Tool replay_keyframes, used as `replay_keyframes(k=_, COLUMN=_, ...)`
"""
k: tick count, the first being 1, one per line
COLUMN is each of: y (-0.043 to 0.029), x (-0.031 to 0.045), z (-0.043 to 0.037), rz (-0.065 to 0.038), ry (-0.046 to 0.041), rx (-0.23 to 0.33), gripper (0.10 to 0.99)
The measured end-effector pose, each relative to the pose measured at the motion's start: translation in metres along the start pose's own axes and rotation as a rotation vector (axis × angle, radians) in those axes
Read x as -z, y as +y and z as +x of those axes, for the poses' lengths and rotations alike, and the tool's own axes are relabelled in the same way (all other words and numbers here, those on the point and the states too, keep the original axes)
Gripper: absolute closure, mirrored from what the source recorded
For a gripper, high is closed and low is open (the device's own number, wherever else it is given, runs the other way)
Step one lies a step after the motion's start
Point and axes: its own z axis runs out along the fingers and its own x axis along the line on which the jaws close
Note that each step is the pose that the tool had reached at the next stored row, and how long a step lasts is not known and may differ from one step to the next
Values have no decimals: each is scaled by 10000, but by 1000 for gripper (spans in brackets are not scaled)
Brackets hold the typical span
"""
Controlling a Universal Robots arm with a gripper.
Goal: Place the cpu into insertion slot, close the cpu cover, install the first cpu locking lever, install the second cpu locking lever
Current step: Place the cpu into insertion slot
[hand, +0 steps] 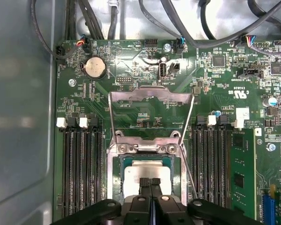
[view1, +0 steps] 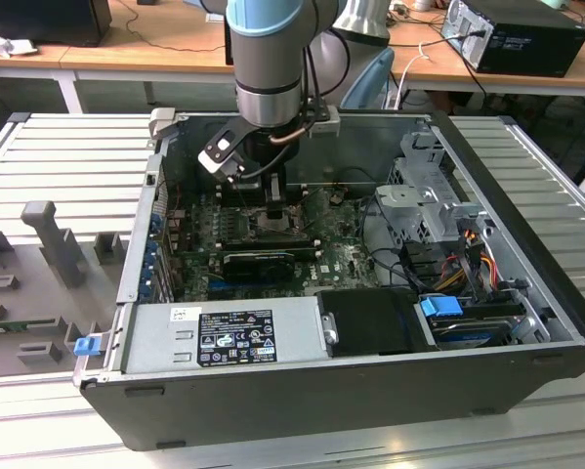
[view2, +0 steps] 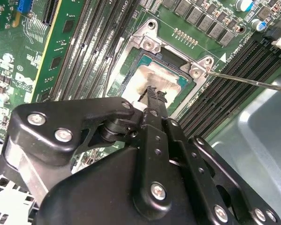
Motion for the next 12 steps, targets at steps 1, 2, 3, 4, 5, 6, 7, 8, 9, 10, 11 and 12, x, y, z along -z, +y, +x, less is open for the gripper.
replay_keyframes(k=1, y=0, x=2, z=0, rz=-1, ry=2, rx=0, gripper=980)
replay_keyframes(k=2, y=1, x=7, z=0, rz=0, ry=0, rx=0, gripper=980)
replay_keyframes(k=3, y=1, x=10, z=0, rz=1, ry=-1, rx=1, gripper=980)
replay_keyframes(k=4, y=1, x=15, z=0, rz=1, ry=-2, rx=0, gripper=980)
replay_keyframes(k=5, y=1, x=21, z=0, rz=1, ry=-2, rx=0, gripper=980)
replay_keyframes(k=6, y=2, x=30, z=0, rz=0, ry=-1, rx=0, gripper=980)
replay_keyframes(k=7, y=3, x=39, z=0, rz=0, ry=-1, rx=0, gripper=980)
replay_keyframes(k=8, y=4, x=46, z=0, rz=0, ry=-1, rx=-2, gripper=980)
replay_keyframes(k=9, y=5, x=59, z=0, rz=0, ry=-1, rx=-4, gripper=980)
replay_keyframes(k=10, y=5, x=66, z=1, rz=0, ry=-1, rx=-6, gripper=980)
replay_keyframes(k=11, y=6, x=74, z=1, rz=0, ry=-2, rx=-7, gripper=980)
replay_keyframes(k=12, y=6, x=81, z=1, rz=0, ry=-1, rx=-7, gripper=980)
